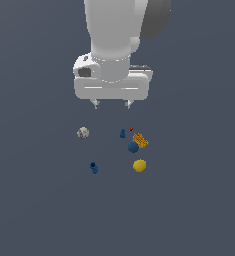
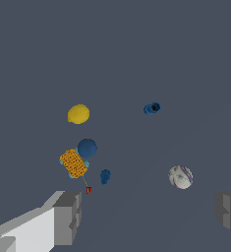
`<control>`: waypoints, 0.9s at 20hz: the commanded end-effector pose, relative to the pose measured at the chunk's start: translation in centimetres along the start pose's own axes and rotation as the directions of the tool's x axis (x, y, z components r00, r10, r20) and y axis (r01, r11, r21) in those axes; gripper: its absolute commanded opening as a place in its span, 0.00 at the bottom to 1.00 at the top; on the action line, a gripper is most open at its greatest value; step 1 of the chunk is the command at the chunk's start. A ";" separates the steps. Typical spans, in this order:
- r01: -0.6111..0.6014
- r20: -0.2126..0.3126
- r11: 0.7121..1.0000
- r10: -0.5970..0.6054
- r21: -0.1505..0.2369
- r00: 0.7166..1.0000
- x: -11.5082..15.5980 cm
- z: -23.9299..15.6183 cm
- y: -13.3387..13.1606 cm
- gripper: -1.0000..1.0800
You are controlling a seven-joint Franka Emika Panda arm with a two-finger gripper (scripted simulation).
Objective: Pick up a designated object from a clutter of objects.
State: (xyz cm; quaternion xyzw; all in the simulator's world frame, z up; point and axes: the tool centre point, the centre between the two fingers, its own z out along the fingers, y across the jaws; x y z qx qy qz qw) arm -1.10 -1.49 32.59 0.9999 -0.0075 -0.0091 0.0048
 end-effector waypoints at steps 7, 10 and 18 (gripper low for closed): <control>0.034 -0.017 0.999 -0.034 -0.014 0.999 0.3 -0.5 -0.1 0.96; 0.050 -0.027 0.998 -0.051 -0.022 0.998 0.3 -0.9 -0.2 0.96; 0.059 -0.027 0.998 -0.060 -0.024 0.998 0.6 -0.7 -0.1 0.96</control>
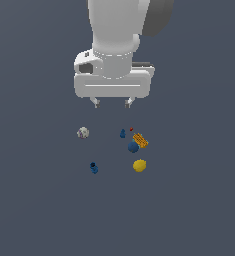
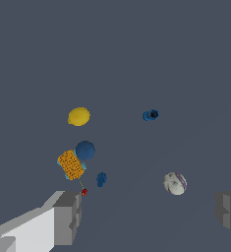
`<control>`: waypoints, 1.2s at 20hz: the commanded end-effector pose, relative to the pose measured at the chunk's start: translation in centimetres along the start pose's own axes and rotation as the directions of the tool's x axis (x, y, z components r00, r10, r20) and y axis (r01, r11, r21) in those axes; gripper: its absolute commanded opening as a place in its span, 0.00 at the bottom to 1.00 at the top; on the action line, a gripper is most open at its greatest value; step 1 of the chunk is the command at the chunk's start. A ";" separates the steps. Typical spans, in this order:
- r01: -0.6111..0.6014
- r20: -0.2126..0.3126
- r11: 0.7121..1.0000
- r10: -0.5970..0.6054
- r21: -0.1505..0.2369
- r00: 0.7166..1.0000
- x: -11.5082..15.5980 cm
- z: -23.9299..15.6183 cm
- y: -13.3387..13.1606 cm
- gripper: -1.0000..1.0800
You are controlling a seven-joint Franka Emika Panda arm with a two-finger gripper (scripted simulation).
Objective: Pick up a designated object from a clutter of objects.
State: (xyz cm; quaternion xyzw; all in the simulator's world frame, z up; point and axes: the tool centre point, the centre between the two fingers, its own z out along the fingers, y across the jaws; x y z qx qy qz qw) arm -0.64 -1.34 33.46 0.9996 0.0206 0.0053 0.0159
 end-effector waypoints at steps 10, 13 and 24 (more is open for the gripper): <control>0.092 0.005 0.996 -0.092 -0.006 0.996 2.6 4.3 1.7 0.96; 0.137 0.008 0.991 -0.137 -0.006 0.991 3.7 6.5 2.6 0.96; 0.330 0.008 0.944 -0.330 0.012 0.944 7.1 17.3 6.4 0.96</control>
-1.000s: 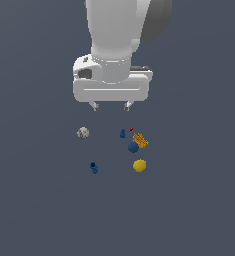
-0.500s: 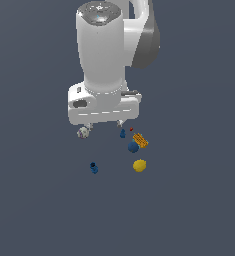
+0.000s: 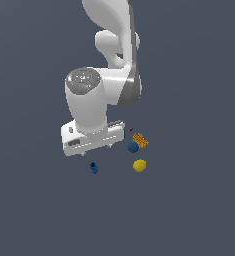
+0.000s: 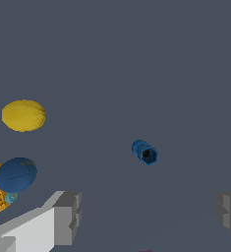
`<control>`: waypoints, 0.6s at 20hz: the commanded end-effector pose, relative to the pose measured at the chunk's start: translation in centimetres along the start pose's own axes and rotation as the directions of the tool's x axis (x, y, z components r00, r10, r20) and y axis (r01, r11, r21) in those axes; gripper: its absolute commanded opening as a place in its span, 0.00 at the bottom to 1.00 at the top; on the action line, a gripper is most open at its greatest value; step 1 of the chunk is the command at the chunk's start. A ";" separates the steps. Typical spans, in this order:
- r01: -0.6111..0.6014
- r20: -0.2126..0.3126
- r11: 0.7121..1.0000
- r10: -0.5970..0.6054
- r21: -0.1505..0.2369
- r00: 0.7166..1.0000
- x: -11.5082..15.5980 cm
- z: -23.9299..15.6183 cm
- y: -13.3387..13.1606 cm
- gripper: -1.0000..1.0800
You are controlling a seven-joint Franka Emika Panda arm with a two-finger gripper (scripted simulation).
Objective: Pick up a designated object from a clutter of objects.
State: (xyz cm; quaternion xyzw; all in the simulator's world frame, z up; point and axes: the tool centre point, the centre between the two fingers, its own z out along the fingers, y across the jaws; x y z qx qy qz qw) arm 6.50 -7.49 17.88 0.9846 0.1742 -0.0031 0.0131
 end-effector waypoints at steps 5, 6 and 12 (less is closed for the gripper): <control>0.090 -0.007 0.996 -0.090 0.013 0.996 0.4 5.2 1.9 0.96; 0.100 -0.008 0.995 -0.100 0.015 0.995 0.4 5.8 2.1 0.96; 0.138 -0.013 0.990 -0.138 0.022 0.990 0.4 8.2 2.8 0.96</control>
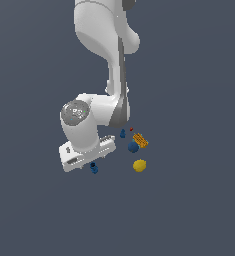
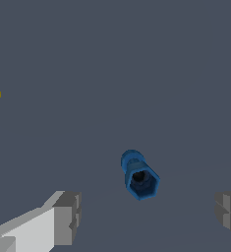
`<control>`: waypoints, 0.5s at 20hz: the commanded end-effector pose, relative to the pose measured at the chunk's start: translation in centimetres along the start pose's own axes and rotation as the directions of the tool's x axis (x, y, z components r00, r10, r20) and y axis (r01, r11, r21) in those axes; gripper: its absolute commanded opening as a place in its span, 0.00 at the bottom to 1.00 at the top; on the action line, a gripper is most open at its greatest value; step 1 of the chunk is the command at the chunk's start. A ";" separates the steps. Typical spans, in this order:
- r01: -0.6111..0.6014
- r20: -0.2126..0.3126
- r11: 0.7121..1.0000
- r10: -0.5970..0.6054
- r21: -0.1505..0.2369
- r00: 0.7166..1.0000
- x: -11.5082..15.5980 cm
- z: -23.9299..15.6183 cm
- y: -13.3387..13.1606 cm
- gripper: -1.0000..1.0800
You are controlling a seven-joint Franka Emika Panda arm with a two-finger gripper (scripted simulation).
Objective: Pick up a designated object from a clutter of objects.
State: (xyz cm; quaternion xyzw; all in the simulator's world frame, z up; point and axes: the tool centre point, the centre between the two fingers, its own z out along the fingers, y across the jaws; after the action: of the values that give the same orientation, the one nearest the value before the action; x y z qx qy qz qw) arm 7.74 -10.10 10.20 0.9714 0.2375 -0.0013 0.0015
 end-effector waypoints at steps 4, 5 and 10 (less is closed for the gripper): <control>0.016 -0.003 1.000 -0.016 0.002 1.000 0.0 0.9 0.3 0.96; 0.013 -0.002 1.000 -0.013 0.003 1.000 -0.1 0.8 0.3 0.96; 0.014 -0.002 1.000 -0.014 0.002 1.000 -0.1 1.8 0.2 0.96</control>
State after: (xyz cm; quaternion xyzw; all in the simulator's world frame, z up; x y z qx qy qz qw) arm 7.83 -10.38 8.86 0.9698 0.2439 -0.0001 0.0003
